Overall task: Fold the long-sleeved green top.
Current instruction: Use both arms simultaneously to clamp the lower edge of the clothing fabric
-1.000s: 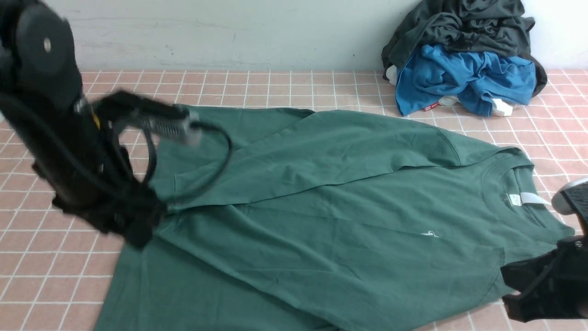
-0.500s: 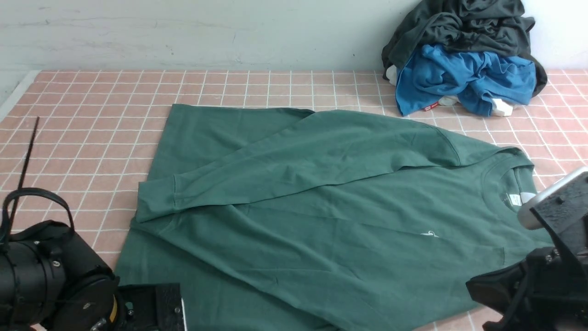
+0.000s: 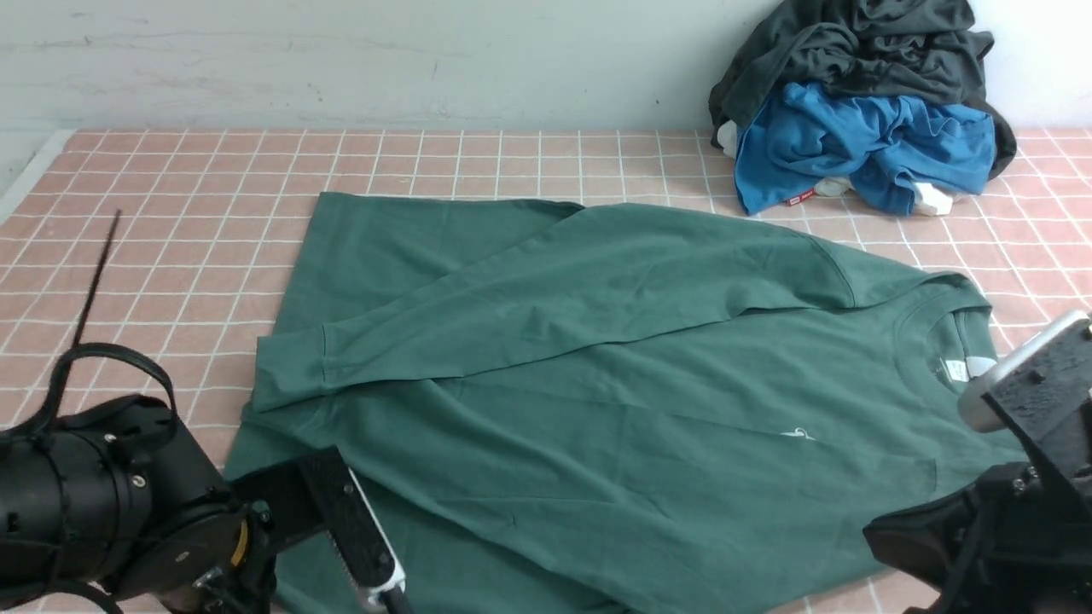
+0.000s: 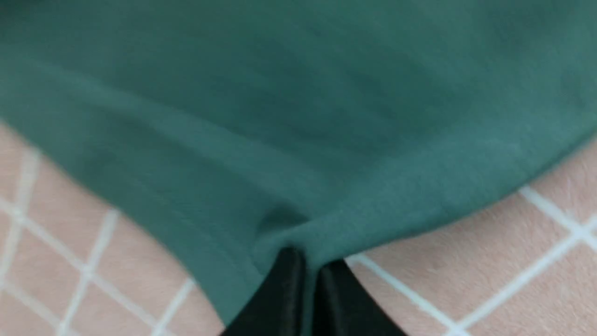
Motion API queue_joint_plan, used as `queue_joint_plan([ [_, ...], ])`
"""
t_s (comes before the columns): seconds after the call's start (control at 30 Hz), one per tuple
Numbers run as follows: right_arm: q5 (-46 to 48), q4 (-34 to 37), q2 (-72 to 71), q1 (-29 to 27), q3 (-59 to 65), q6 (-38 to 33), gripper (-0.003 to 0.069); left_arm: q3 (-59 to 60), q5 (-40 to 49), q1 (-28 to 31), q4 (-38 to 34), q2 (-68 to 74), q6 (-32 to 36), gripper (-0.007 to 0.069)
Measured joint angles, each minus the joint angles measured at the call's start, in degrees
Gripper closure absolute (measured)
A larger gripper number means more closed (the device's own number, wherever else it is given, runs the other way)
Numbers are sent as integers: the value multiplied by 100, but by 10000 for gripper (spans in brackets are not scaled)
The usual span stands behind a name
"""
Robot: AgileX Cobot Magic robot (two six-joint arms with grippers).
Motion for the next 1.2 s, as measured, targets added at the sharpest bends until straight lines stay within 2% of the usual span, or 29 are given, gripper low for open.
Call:
queue_joint_plan([
  [0.17, 4, 52, -175, 0, -171, -813, 670, -262, 308, 0, 244, -530, -470, 629],
  [0.27, 20, -235, -91, 0, -237, -1010, 647, -364, 465, 0, 287, -781, -636, 629],
  [0.3, 68, -599, 90, 0, -256, -1048, 607, -400, 529, 0, 287, -896, -747, 629],
  [0.33, 74, -649, 90, 0, -256, -1048, 601, -406, 535, 0, 292, -924, -773, 629],
  [0.57, 131, -2972, 1670, 0, -256, -1015, 301, -412, 584, 0, 253, -1080, -1183, 629],
  [0.67, -189, -3557, 2098, 0, -256, -820, 248, -465, 675, 0, 251, -1089, -1189, 629],
  [0.73, -753, -4246, 2652, 0, -256, -441, 228, -580, 843, 0, 213, -1091, -1196, 629],
  [0.77, -753, -4289, 2689, 0, -256, -411, 228, -588, 857, 0, 208, -1091, -1196, 629],
  [0.83, -1238, -4824, 3115, 0, -256, -34, 257, -689, 1014, 0, 105, -1091, -1196, 629],
  [0.93, -1539, -5210, 3315, 0, -315, 389, 358, -721, 1078, 0, 29, -1091, -1196, 629],
  [0.97, -1550, -5232, 3323, 0, -312, 389, 358, -721, 1100, 0, 12, -1091, -1196, 629],
  [1.0, -1564, -5324, 3345, 0, -312, 576, 438, -735, 1174, 0, -51, -1091, -1196, 629],
  [1.1, -1194, -5386, 3208, 0, -351, 890, 595, -741, 1427, 0, -219, -1181, -1196, 629],
  [1.2, -634, -5386, 2776, 0, -499, 1102, 650, -741, 1706, 0, -345, -1454, -1191, 629],
])
